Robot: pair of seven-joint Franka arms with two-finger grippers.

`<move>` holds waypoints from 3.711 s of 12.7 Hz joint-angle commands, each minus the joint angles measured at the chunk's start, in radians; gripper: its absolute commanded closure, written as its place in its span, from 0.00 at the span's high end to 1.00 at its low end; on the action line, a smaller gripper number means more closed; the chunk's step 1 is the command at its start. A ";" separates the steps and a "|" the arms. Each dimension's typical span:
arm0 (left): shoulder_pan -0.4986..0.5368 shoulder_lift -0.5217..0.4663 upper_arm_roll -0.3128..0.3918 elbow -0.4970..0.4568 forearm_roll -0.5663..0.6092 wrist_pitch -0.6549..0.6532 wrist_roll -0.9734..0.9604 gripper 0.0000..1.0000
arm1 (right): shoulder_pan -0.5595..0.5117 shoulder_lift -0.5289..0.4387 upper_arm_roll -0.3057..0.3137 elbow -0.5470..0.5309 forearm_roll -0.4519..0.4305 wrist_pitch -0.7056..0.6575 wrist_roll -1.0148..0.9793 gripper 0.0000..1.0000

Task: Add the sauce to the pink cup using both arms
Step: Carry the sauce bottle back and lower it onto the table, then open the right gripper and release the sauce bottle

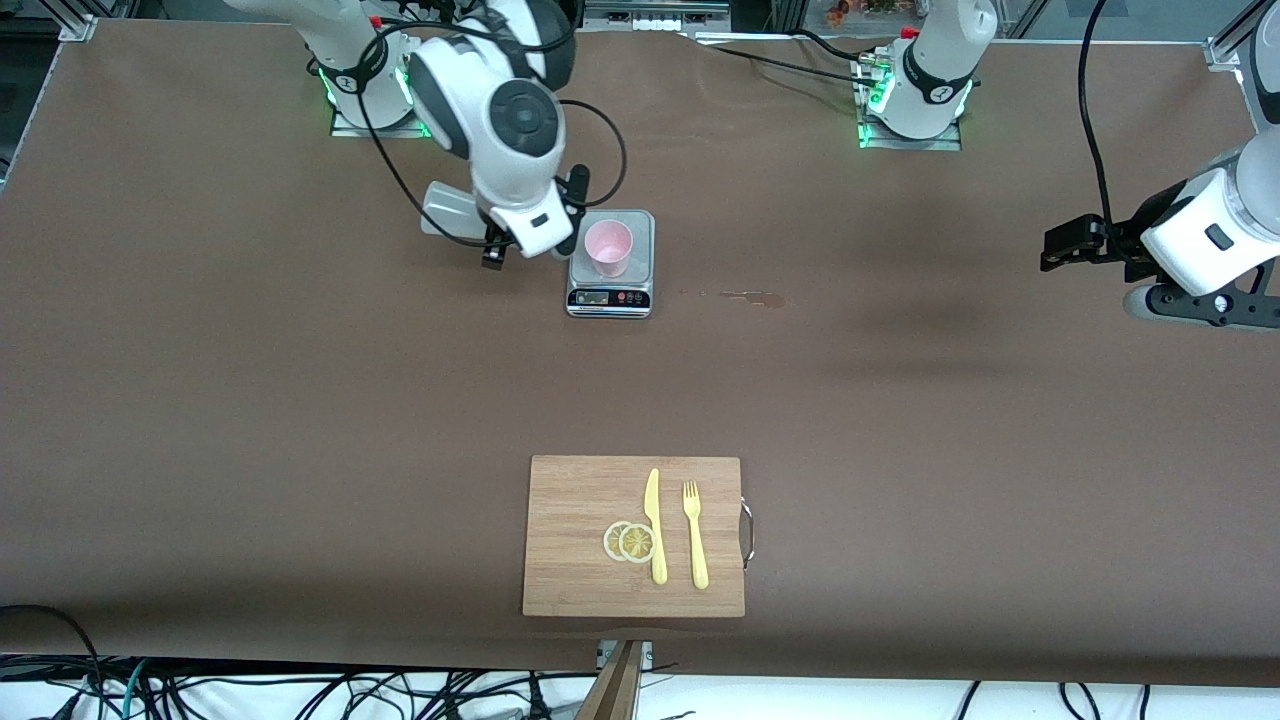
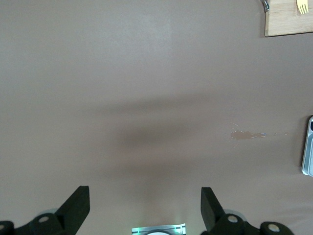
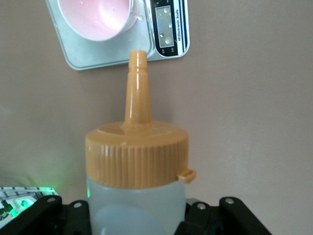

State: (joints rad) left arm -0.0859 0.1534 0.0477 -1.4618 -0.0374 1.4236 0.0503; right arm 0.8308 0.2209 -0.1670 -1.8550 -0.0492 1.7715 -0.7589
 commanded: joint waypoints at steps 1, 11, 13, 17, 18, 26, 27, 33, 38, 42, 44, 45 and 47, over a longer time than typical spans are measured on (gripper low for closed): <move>-0.003 0.017 0.000 0.037 0.010 -0.025 0.022 1.00 | -0.054 -0.047 -0.075 0.000 0.116 -0.015 -0.214 0.00; -0.003 0.017 0.000 0.037 0.011 -0.025 0.022 1.00 | -0.249 0.033 -0.380 -0.001 0.603 -0.085 -1.136 0.02; -0.003 0.017 0.000 0.038 0.010 -0.025 0.022 1.00 | -0.284 0.134 -0.475 0.016 0.752 -0.162 -1.369 0.02; -0.003 0.017 0.001 0.037 0.013 -0.025 0.020 1.00 | -0.399 0.357 -0.579 0.059 0.963 -0.395 -1.707 0.04; -0.003 0.017 0.001 0.038 0.013 -0.025 0.020 1.00 | -0.436 0.392 -0.579 0.059 0.986 -0.423 -1.787 0.04; -0.003 0.017 0.000 0.038 0.014 -0.025 0.020 1.00 | -0.642 0.645 -0.577 0.060 1.080 -0.745 -2.223 0.10; -0.003 0.017 0.000 0.037 0.013 -0.025 0.020 1.00 | -0.651 0.675 -0.574 0.059 1.092 -0.774 -2.267 0.11; -0.003 0.017 0.000 0.037 0.013 -0.025 0.019 1.00 | -0.656 0.747 -0.571 0.059 1.125 -0.848 -2.329 0.99; -0.003 0.017 0.000 0.037 0.011 -0.025 0.019 1.00 | -0.676 0.747 -0.585 0.078 1.100 -0.843 -2.340 1.00; -0.003 0.017 0.000 0.037 0.011 -0.025 0.017 1.00 | -0.700 0.747 -0.664 0.161 1.005 -0.828 -2.378 1.00; -0.003 0.017 0.000 0.037 0.011 -0.025 0.017 1.00 | -0.702 0.741 -0.699 0.245 0.967 -0.821 -2.375 1.00; -0.003 0.017 0.000 0.037 0.011 -0.025 0.017 1.00 | -0.700 0.720 -0.707 0.276 0.957 -0.805 -2.367 1.00; -0.003 0.017 0.000 0.037 0.011 -0.025 0.017 1.00 | -0.697 0.601 -0.697 0.293 0.886 -0.711 -2.264 1.00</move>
State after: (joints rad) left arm -0.0863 0.1545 0.0475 -1.4601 -0.0374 1.4228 0.0503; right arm 0.1199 0.9087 -0.8516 -1.5683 0.9350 0.9977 -2.8175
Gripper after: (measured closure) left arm 0.000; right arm 0.000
